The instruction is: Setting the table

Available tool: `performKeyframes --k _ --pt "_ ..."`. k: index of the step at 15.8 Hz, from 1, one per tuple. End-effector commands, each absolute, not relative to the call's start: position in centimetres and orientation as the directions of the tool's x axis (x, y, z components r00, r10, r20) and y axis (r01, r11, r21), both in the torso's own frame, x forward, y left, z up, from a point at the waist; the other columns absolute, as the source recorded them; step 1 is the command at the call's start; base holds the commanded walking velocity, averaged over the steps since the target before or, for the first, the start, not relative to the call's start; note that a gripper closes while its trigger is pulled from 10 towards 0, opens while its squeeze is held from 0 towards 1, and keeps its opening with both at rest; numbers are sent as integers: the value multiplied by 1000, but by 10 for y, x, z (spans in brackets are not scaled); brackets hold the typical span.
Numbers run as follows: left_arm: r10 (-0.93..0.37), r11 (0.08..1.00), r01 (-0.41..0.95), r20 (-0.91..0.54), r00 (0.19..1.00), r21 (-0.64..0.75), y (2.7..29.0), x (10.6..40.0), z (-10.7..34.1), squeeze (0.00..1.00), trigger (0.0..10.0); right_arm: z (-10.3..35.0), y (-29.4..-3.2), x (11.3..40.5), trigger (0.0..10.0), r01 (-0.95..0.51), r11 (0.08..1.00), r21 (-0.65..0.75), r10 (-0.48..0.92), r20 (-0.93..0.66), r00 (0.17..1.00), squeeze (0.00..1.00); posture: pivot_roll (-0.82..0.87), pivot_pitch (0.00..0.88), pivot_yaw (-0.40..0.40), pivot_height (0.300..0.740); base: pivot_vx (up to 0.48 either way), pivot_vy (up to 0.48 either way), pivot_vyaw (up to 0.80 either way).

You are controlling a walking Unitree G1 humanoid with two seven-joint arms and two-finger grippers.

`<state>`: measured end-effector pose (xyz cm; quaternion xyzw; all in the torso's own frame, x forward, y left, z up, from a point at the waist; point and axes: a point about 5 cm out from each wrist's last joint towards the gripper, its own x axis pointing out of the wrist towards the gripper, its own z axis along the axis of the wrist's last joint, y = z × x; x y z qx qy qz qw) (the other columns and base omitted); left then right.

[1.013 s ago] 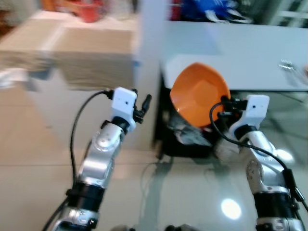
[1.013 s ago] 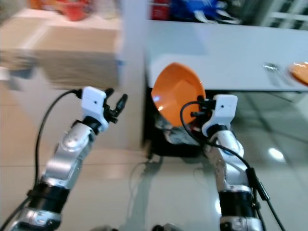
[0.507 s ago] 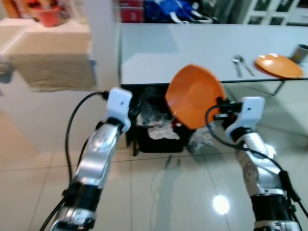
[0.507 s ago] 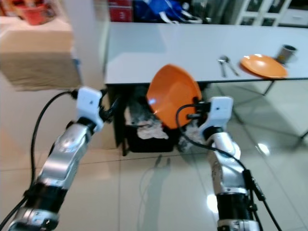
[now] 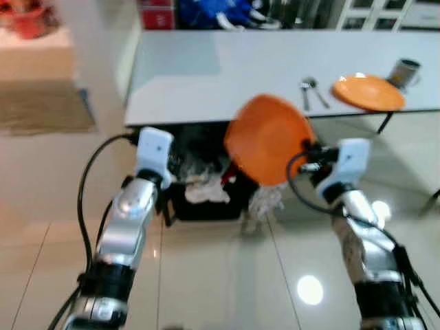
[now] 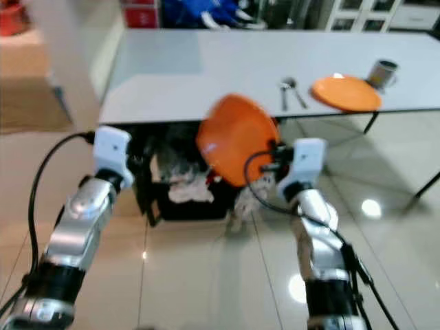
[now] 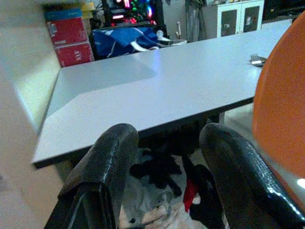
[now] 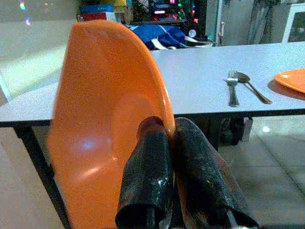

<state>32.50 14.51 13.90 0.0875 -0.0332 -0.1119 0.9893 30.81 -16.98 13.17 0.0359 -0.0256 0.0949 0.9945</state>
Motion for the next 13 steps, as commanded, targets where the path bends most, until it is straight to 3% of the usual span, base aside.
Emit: performKeyframes --k 1,13 --pt "-263 950 247 66 963 189 132 327 144 0 10000 145 -183 307 0 -150 988 35 145 119 982 0 22 0 0 740 304 -368 0" --pt "-248 954 234 54 967 186 133 329 142 0 10000 141 -185 304 0 -144 989 41 138 110 984 0 16 0 5 740 339 -333 0"
